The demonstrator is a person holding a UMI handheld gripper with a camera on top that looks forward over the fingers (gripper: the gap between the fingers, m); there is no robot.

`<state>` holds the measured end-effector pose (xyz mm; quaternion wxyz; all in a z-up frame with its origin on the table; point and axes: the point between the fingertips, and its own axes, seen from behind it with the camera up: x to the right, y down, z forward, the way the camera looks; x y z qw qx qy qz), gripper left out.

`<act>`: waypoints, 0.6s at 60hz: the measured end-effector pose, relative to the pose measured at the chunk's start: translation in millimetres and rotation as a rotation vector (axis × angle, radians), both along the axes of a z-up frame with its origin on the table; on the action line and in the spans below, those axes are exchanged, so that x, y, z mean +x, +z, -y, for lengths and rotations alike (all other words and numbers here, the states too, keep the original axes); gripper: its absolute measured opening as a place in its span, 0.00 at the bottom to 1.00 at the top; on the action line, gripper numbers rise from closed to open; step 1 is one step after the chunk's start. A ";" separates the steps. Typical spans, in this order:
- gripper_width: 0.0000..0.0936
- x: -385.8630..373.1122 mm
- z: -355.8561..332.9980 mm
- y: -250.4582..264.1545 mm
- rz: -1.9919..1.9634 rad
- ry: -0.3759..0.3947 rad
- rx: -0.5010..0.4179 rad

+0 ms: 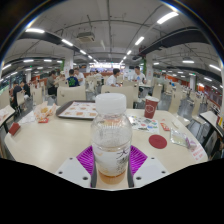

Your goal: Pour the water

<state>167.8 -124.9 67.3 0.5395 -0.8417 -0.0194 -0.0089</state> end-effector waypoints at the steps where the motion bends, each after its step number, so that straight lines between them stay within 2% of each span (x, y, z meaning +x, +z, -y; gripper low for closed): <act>1: 0.44 -4.0 -0.1 3.1 0.001 0.006 0.003; 10: 0.44 -66.6 -12.6 39.3 -0.120 0.075 0.013; 17: 0.44 -125.7 -39.9 79.6 -0.382 0.083 0.021; 29: 0.44 -169.8 -102.4 143.0 -1.077 -0.024 0.023; 36: 0.44 -161.1 -138.1 147.3 -1.431 -0.113 0.022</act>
